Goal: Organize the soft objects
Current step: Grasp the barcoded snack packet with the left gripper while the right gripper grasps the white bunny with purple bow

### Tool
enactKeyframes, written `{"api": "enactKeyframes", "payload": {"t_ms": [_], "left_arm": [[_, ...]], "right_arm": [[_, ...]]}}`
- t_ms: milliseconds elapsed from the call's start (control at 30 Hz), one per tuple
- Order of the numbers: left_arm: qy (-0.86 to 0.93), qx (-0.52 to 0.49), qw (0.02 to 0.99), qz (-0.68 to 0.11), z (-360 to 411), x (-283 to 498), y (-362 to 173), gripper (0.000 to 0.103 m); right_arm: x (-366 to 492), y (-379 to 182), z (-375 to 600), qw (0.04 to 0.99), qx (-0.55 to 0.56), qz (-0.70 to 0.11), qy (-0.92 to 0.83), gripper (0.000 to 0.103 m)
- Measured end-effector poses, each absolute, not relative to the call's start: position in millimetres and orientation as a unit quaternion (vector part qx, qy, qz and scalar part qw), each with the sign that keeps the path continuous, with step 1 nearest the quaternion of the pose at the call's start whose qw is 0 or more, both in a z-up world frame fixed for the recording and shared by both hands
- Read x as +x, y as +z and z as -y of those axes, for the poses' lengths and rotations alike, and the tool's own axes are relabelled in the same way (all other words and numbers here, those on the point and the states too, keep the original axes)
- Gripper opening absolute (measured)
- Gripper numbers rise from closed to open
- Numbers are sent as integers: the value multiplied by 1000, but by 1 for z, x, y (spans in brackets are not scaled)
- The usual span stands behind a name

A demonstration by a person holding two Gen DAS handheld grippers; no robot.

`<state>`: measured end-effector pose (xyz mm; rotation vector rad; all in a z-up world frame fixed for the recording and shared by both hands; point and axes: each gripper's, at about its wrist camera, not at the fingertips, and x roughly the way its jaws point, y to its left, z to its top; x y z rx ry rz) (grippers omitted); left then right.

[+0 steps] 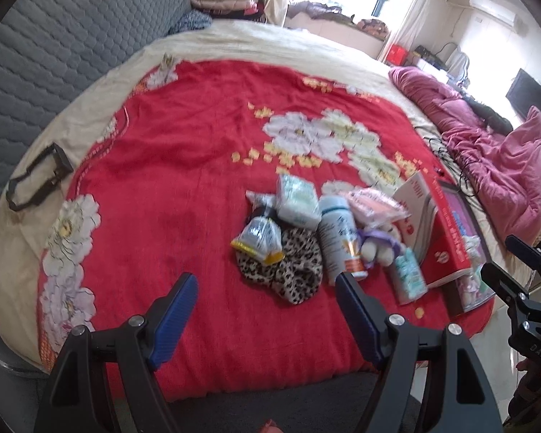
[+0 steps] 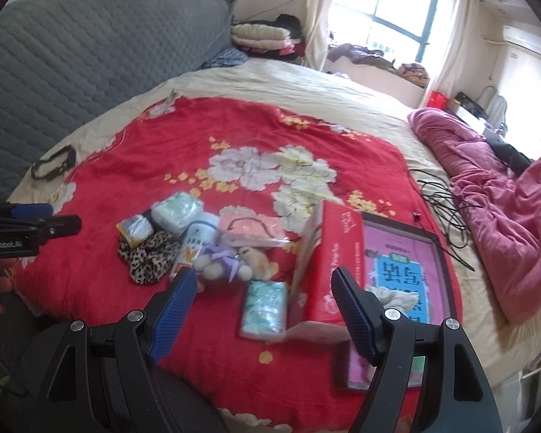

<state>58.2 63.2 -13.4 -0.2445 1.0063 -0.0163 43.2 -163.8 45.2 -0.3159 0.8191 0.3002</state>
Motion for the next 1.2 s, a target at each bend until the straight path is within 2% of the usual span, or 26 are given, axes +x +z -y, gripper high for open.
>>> {"api": "enactKeyframes", "payload": {"t_ms": [300, 767, 1200], "left_arm": [[-2, -139, 839, -526, -70, 86, -63, 78], [-5, -137, 822, -552, -75, 153, -93, 78], [-19, -140, 813, -565, -74, 167, -110, 77]], "right_arm": [[62, 8, 146, 875, -176, -422, 159, 78], [93, -38, 131, 852, -196, -453, 176, 78], [111, -89, 102, 823, -342, -420, 169, 77]]}}
